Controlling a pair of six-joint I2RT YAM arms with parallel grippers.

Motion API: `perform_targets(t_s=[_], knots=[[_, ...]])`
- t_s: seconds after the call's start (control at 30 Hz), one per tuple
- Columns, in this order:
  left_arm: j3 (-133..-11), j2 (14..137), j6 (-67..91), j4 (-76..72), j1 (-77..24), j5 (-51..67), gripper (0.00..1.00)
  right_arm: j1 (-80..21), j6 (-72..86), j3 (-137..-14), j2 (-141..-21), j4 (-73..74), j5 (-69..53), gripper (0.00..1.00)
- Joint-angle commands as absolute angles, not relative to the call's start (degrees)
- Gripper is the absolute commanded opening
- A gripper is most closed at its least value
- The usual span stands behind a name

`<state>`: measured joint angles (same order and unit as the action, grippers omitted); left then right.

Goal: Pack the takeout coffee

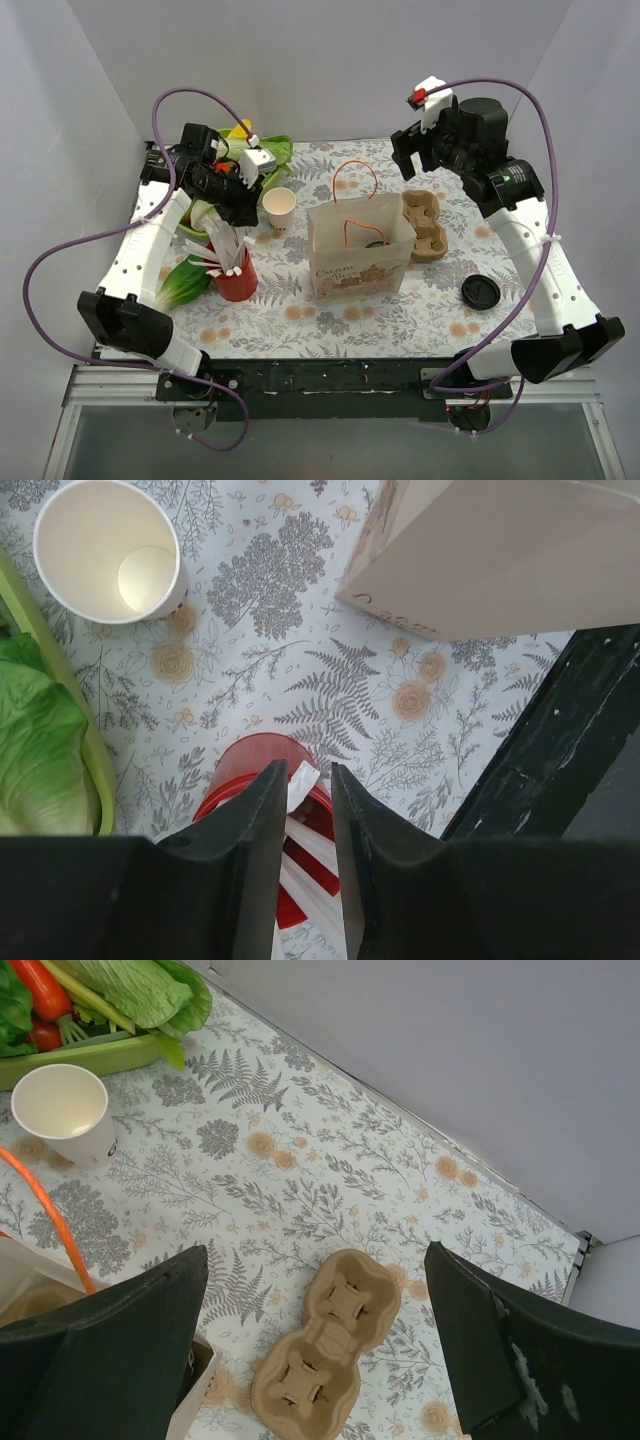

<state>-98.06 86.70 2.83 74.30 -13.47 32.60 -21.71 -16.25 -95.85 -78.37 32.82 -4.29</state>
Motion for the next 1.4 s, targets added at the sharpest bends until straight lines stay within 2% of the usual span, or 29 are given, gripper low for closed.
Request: perform_targets(t_s=[0.0, 0.3, 0.4, 0.43, 0.53, 0.93, 0.97, 1.0, 1.03, 1.1, 1.2, 1.37], knots=[[-97.4, 85.0, 0.2, 76.9, -13.5, 29.4, 0.24, -21.2, -15.1, -95.7, -77.0, 29.8, -4.8, 0.97], [-94.7, 84.9, -1.4, 75.5, -13.5, 28.5, 0.21, -20.9, -15.0, -96.0, -77.1, 29.8, -5.6, 0.97], [-94.7, 85.4, -1.1, 75.3, -13.6, 28.1, 0.13, -20.9, -15.0, -96.0, -77.0, 29.9, -5.5, 0.97], [-94.9, 85.6, -1.2, 75.4, -13.7, 28.0, 0.06, -20.9, -15.1, -95.9, -76.9, 29.8, -5.5, 0.97], [-95.2, 85.5, -1.1, 75.1, -13.7, 27.3, 0.0, -20.7, -15.1, -95.6, -76.8, 29.7, -5.4, 0.97], [-98.1, 84.9, 2.8, 73.6, -13.7, 26.5, 0.0, -20.4, -15.0, -97.6, -78.0, 29.6, -5.2, 0.97], [-97.7, 84.5, 3.2, 71.6, -13.6, 25.9, 0.06, -20.3, -15.0, -97.6, -78.0, 29.6, -5.3, 0.97], [-96.7, 84.0, 3.3, 70.7, -13.7, 24.9, 0.24, -20.3, -15.0, -97.7, -78.2, 29.7, -5.4, 0.97], [-96.1, 83.3, 3.1, 69.9, -13.7, 24.4, 0.35, -20.3, -15.0, -97.7, -78.2, 29.7, -5.5, 0.97], [-95.1, 83.2, 2.3, 69.0, -13.7, 23.0, 0.48, -20.3, -14.9, -97.9, -78.4, 29.9, -5.6, 0.97], [-93.6, 83.8, 0.4, 70.4, -13.7, 22.5, 0.49, -20.3, -14.9, -98.4, -78.6, 30.1, -5.6, 0.97], [-91.0, 84.1, -2.1, 71.8, -13.7, 22.2, 0.37, -20.2, -15.3, -99.1, -78.8, 30.4, -5.3, 0.97]])
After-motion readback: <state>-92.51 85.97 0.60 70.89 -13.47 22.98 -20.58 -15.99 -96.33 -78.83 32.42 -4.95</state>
